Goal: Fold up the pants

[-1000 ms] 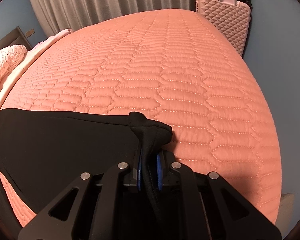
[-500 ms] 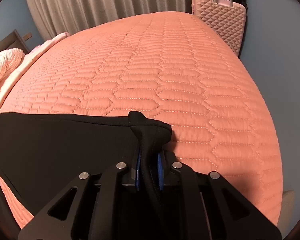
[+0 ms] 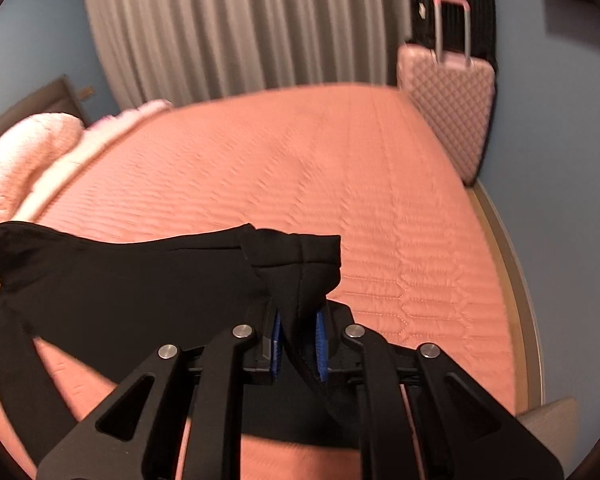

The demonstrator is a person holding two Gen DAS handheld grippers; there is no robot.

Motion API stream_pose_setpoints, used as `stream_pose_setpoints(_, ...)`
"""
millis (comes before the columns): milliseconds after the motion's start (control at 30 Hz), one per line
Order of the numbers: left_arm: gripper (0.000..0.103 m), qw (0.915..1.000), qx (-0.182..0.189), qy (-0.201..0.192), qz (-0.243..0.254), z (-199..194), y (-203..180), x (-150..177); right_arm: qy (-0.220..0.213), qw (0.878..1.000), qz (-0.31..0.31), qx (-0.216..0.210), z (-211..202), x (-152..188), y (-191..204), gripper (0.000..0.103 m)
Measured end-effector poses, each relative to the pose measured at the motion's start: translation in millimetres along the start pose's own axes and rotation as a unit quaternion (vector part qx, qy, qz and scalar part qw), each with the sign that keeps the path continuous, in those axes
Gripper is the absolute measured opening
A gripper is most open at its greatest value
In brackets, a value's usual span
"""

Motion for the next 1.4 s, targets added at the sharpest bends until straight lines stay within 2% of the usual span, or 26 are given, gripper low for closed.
stream_pose_setpoints(133, 0.003, 0.9996, 0.025, -0.008, 0.0, -56.4, -7.8, 20.3, -0.031, 0.999, -0.025, -0.028, -76.9, 10.1, 21.5, 0.012)
stream_pose_setpoints(267, 0.003, 0.9995, 0.03, -0.003, -0.002, -109.4, 1.3, 51.6, -0.032, 0.998, -0.045, -0.042, -136.7, 38.9, 32.9, 0.012)
stream_pose_setpoints(400, 0.004, 0.9996, 0.012, 0.017, -0.019, -146.4, 30.3, 95.0, 0.002, 0.999, -0.045, -0.03, -170.5, 87.9, 21.2, 0.012)
stream_pose_setpoints(533, 0.005, 0.9975, -0.032, 0.053, -0.033, -154.5, 67.6, 147.1, 0.049, 0.998, -0.033, -0.006, -170.0, 142.2, 3.7, 0.013)
stream_pose_setpoints(567, 0.005, 0.9963, -0.045, 0.063, -0.036, -151.4, 76.4, 157.3, 0.064, 0.998, -0.025, 0.002, -165.1, 157.2, -1.7, 0.015)
stream_pose_setpoints(667, 0.004, 0.9879, -0.108, 0.109, -0.022, -141.4, 99.6, 194.5, 0.078, 0.996, 0.003, 0.047, -162.8, 183.7, -17.7, 0.04)
stream_pose_setpoints(700, 0.004, 0.9851, -0.127, 0.116, -0.014, -143.1, 103.9, 201.8, 0.078, 0.995, 0.013, 0.054, -164.8, 188.0, -22.4, 0.04)
stream_pose_setpoints(733, 0.004, 0.9815, -0.15, 0.118, -0.016, -149.9, 111.9, 208.8, 0.079, 0.995, 0.03, 0.057, -169.6, 192.2, -28.2, 0.04)
stream_pose_setpoints(767, 0.004, 0.9809, -0.155, 0.114, -0.028, -156.8, 117.7, 211.4, 0.078, 0.995, 0.036, 0.056, -173.2, 192.7, -30.0, 0.046)
stream_pose_setpoints(800, 0.004, 0.9794, -0.165, 0.109, -0.041, -168.4, 124.7, 214.1, 0.072, 0.994, 0.04, 0.068, -179.5, 193.7, -31.9, 0.059)
stream_pose_setpoints(900, 0.004, 0.9708, -0.213, 0.11, -0.016, -195.4, 125.9, 210.7, 0.06, 0.993, 0.049, 0.084, -198.8, 194.8, -32.3, 0.065)
stream_pose_setpoints(967, 0.004, 0.9682, -0.224, 0.107, 0.03, -205.0, 101.1, 200.2, 0.056, 0.992, 0.053, 0.102, -207.6, 194.4, -31.3, 0.065)
stream_pose_setpoints(1033, 0.009, 0.9669, -0.218, 0.094, 0.094, -203.2, 52.5, 187.9, 0.062, 0.99, 0.061, 0.114, -214.0, 198.9, -27.7, 0.066)
stream_pose_setpoints(1067, 0.011, 0.9658, -0.211, 0.098, 0.114, -196.5, 30.1, 184.3, 0.066, 0.989, 0.069, 0.115, -215.7, 199.7, -25.1, 0.066)
stream_pose_setpoints(1133, 0.02, 0.9674, -0.174, 0.096, 0.157, -175.3, -29.8, 181.6, 0.069, 0.987, 0.096, 0.111, -218.8, 198.9, -22.9, 0.072)
stream_pose_setpoints(1167, 0.023, 0.9688, -0.154, 0.097, 0.168, -165.9, -53.6, 182.1, 0.07, 0.986, 0.109, 0.107, -221.1, 199.4, -23.7, 0.077)
stream_pose_setpoints(1200, 0.028, 0.97, -0.132, 0.1, 0.178, -152.9, -82.9, 185.2, 0.067, 0.985, 0.126, 0.097, -223.6, 199.3, -22.8, 0.078)
stream_pose_setpoints(1300, 0.029, 0.9755, -0.066, 0.117, 0.175, -119.4, -155.3, 200.8, 0.072, 0.978, 0.186, 0.066, -225.8, 199.7, -18.6, 0.078)
stream_pose_setpoints(1367, 0.029, 0.9758, -0.035, 0.13, 0.172, -98.4, -202.0, 217.1, 0.079, 0.97, 0.223, 0.056, -218.8, 197.1, -16.9, 0.078)
stream_pose_setpoints(1400, 0.029, 0.9741, -0.035, 0.132, 0.18, -92.4, -221.0, 224.0, 0.081, 0.966, 0.241, 0.052, -214.6, 193.6, -16.0, 0.078)
Point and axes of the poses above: each gripper's, at about its wrist camera, not at the fingertips, and z roughly the way its jaws point, y to its left, x to its underside, the point moved 6 cm from there along z, roughly the way its jaws point, and after that the axes turned 2 degrees about x, right-handed, at the moved point
